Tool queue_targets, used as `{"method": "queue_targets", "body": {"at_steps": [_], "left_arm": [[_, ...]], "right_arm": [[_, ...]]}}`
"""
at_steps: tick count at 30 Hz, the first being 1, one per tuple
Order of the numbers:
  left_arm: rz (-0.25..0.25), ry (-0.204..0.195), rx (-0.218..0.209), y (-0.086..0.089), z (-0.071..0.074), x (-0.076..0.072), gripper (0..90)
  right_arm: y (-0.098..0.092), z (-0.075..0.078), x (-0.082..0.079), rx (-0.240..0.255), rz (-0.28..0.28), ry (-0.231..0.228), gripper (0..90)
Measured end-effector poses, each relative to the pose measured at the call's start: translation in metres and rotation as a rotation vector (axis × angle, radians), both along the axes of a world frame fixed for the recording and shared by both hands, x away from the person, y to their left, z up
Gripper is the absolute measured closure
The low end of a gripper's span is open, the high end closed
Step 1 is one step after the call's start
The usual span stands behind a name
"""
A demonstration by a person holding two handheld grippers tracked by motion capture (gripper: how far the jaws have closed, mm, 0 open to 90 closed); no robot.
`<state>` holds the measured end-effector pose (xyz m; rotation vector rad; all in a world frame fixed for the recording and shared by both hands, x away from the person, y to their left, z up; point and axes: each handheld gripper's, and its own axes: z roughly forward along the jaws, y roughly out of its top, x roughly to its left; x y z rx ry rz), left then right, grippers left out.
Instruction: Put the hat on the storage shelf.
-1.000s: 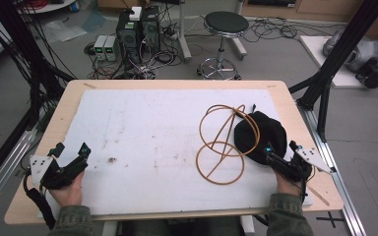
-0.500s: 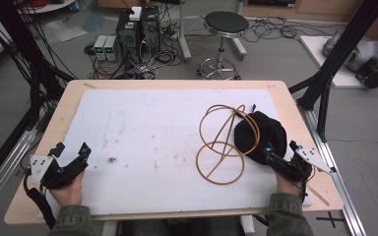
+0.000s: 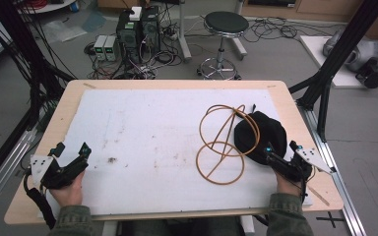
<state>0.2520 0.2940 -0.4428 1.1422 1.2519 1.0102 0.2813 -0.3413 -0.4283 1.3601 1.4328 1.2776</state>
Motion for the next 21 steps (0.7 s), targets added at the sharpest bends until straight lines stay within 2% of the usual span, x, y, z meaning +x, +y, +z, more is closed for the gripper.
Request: {"method": "queue_targets", "body": {"at_steps": [8, 12, 17, 21], "left_arm": [[0.002, 0.0, 0.001, 0.0003, 0.0001, -0.0003, 17.6], [-0.001, -0.001, 0.001, 0.0001, 0.0, 0.0, 17.6], [-0.004, 0.0, 0.001, -0.0005, -0.0003, 0.001, 17.6], [-0.011, 0.004, 0.008, -0.0021, -0.0005, 0.0019, 17.6]], "right_arm": [[-0.0003, 0.0009, -0.0009, -0.002, -0.006, -0.006, 12.6], [0.0009, 0.0015, -0.0002, -0.028, -0.002, -0.009, 12.6], [0.0018, 0.0033, 0.0027, -0.026, 0.0, -0.014, 12.6], [0.0033, 0.0049, 0.0075, -0.048, 0.009, -0.008, 12.5]]}}
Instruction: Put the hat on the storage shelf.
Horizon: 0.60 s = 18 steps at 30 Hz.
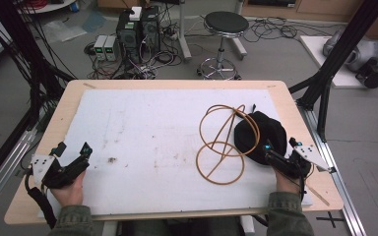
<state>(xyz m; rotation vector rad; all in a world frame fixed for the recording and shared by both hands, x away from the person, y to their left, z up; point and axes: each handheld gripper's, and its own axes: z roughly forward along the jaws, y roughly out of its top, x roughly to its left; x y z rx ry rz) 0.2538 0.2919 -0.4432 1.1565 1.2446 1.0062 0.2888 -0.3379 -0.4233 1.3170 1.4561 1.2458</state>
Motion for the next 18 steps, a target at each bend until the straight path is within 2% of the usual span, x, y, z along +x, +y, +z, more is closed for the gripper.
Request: {"method": "queue_targets", "body": {"at_steps": [5, 8, 18], "left_arm": [[-0.004, 0.0, -0.002, -0.001, -0.001, 0.001, 17.6], [-0.005, 0.003, 0.001, -0.001, -0.001, 0.001, 17.6], [-0.006, 0.008, -0.001, -0.001, -0.001, 0.0, 17.6]], "right_arm": [[0.004, 0.003, 0.012, -0.068, 0.023, 0.003, 12.6], [0.006, 0.0, 0.02, -0.091, 0.041, 0.035, 12.5], [0.004, -0.005, 0.037, -0.077, 0.081, 0.116, 12.0]]}}
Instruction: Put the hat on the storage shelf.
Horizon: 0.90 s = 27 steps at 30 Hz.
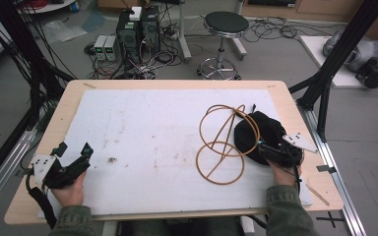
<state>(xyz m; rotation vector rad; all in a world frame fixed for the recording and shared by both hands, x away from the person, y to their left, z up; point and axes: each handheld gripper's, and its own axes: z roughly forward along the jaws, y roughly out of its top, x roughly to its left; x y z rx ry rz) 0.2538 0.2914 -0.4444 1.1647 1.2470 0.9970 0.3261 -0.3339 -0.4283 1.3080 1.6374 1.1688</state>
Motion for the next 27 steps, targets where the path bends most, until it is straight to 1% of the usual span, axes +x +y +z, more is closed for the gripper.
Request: {"method": "queue_targets", "body": {"at_steps": [4, 10, 11, 12, 13, 14, 16, 18, 19, 20, 22, 23, 24, 25, 27], "left_arm": [[0.0, 0.001, 0.0, 0.0, 0.0, 0.0, 17.5], [0.003, 0.0, -0.004, 0.001, 0.0, 0.0, 17.4], [0.003, 0.0, -0.005, 0.001, 0.0, 0.0, 17.4], [0.002, -0.001, -0.005, 0.001, 0.0, 0.0, 17.4], [0.002, -0.001, -0.004, 0.001, 0.0, 0.0, 17.3], [0.002, -0.001, -0.004, 0.001, 0.0, 0.0, 17.3], [0.001, 0.001, -0.004, 0.001, 0.0, 0.0, 17.4], [-0.001, 0.003, -0.007, 0.001, 0.0, 0.0, 17.3], [-0.001, 0.003, -0.008, 0.001, 0.0, 0.0, 17.2], [0.0, 0.003, -0.007, 0.001, 0.0, 0.0, 17.3], [0.0, 0.004, -0.006, 0.001, 0.0, 0.0, 17.3], [0.0, 0.004, -0.007, 0.001, 0.0, 0.0, 17.2], [-0.001, 0.004, -0.009, 0.001, 0.0, 0.0, 17.3], [-0.002, 0.004, -0.01, 0.001, 0.0, 0.0, 17.2], [-0.003, 0.001, -0.011, 0.001, 0.0, 0.0, 17.2]], "right_arm": [[-0.004, -0.002, 0.005, 0.017, -0.007, 0.037, 11.6], [-0.006, -0.003, 0.006, 0.076, -0.024, 0.07, 12.2], [-0.006, -0.004, 0.007, 0.062, -0.025, 0.07, 13.6], [-0.005, -0.004, 0.006, 0.063, -0.028, 0.071, 15.4], [-0.005, -0.003, 0.006, 0.054, -0.031, 0.073, 17.3], [-0.004, -0.003, 0.006, 0.041, -0.041, 0.07, 19.9], [-0.003, -0.003, 0.006, 0.028, -0.056, 0.084, 25.9], [-0.005, -0.003, 0.006, 0.05, -0.035, 0.11, 39.2], [-0.006, -0.003, 0.007, 0.073, -0.015, 0.121, 44.8], [-0.007, -0.003, 0.006, 0.082, -0.017, 0.123, 51.0], [-0.009, -0.001, 0.005, 0.077, -0.03, 0.113, 66.3], [-0.01, 0.0, 0.003, 0.083, -0.036, 0.112, 74.0], [-0.012, 0.001, 0.002, 0.096, -0.03, 0.11, 79.9], [-0.013, 0.002, 0.002, 0.099, -0.017, 0.108, 83.3], [-0.012, 0.004, 0.001, 0.088, -0.02, 0.096, 86.8]]}}
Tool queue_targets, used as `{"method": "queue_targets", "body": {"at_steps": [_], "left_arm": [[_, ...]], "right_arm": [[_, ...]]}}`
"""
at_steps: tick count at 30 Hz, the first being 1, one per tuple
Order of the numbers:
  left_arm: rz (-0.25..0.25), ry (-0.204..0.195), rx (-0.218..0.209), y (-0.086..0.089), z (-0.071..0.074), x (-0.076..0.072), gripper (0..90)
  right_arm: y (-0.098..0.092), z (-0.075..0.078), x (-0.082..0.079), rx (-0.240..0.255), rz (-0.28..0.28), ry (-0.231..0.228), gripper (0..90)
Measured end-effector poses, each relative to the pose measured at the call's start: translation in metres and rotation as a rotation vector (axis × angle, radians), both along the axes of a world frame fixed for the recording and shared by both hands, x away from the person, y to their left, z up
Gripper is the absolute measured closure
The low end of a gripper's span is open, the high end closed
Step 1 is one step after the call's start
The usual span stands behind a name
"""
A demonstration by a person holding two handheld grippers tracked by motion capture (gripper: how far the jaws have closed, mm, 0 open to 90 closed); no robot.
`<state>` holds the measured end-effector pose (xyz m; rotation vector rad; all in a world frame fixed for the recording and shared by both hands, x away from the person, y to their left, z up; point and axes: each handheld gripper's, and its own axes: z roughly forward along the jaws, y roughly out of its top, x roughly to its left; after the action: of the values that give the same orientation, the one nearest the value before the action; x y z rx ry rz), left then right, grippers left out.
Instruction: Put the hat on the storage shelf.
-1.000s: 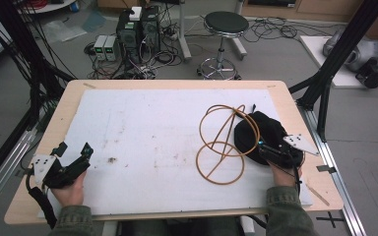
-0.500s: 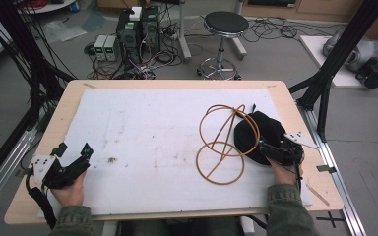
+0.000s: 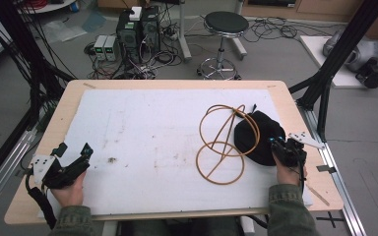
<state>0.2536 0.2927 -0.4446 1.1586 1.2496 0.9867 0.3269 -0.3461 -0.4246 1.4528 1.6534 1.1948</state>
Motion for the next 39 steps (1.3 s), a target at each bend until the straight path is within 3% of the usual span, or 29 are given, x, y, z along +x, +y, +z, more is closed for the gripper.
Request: {"method": "queue_targets", "body": {"at_steps": [4, 14, 18, 30, 39], "left_arm": [[0.002, -0.002, -0.003, 0.001, 0.0, 0.0, 17.2], [-0.005, 0.0, -0.018, 0.003, -0.001, 0.0, 17.3], [-0.005, 0.001, -0.019, 0.003, -0.001, 0.0, 17.3], [-0.004, -0.001, -0.019, 0.002, -0.001, 0.001, 17.3], [-0.005, -0.005, -0.019, 0.002, 0.0, 0.001, 17.3]], "right_arm": [[0.002, 0.001, 0.0, -0.021, -0.003, 0.0, 87.4], [0.002, 0.003, -0.002, -0.016, -0.013, -0.003, 87.5], [0.002, 0.006, -0.005, -0.022, -0.024, -0.035, 87.5], [0.008, 0.023, -0.018, -0.02, -0.047, -0.207, 87.5], [0.014, 0.04, -0.027, -0.026, -0.076, -0.382, 87.5]]}}
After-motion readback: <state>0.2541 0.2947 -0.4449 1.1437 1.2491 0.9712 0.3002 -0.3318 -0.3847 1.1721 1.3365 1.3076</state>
